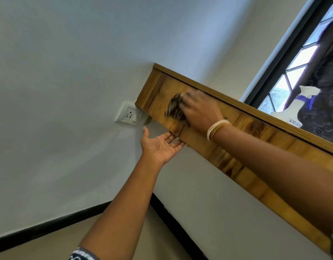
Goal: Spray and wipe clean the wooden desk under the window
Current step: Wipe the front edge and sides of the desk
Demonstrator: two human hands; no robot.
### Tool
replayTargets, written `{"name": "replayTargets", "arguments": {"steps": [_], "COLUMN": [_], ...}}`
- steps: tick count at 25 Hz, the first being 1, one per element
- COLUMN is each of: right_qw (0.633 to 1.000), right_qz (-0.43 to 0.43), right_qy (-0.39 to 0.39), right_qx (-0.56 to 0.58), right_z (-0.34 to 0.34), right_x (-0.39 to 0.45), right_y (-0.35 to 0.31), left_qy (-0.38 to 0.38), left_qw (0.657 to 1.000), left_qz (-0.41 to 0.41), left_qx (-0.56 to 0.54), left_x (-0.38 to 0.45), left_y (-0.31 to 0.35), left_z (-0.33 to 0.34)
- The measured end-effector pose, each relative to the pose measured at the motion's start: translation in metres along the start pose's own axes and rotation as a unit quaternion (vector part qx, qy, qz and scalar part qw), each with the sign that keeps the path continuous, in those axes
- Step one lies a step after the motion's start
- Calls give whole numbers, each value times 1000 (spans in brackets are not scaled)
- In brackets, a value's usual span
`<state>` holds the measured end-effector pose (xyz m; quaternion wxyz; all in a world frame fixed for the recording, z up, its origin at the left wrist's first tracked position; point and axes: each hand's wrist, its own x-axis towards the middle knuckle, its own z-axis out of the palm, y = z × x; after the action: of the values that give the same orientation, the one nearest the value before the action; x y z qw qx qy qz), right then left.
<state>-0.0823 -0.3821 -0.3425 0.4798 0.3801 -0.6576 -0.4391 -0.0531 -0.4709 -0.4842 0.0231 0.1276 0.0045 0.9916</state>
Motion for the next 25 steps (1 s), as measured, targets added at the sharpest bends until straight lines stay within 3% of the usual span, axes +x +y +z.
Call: {"name": "replayTargets", "arguments": {"steps": [4,6,8,10,11,16,18,21,25], "right_qw": [996,996,998,993,992,998,997,996,994], "right_qz": [63,83,19,-92,-106,40,50,88,-79], "right_qy": [12,3,-25,-50,-46,20,20,24,-34], "right_qx": [-64,-17,48,61,51,-41,-51,-12,62], "right_z": [2,8,16,17,16,20,29,40,52], "right_x": [21,18,11,10,17,79,87,94,109], "right_y": [15,-12,-46,-64,-57,18,10,-28,-87], "left_qy": [-9,-18,-31,-37,-36,-21,-11,-36,-49], "left_qw": [1000,1000,999,998,998,994,992,990,990], "left_qz": [1,6,19,41,54,101,118,138,119], "left_qx": [13,-8,-15,-15,-17,17,49,4,-62], "left_x": [3,5,7,7,8,19,23,27,28], "left_y": [3,6,8,11,13,18,22,36,38], "left_z": [2,-1,-4,-6,-6,-3,-6,-15,-20]}}
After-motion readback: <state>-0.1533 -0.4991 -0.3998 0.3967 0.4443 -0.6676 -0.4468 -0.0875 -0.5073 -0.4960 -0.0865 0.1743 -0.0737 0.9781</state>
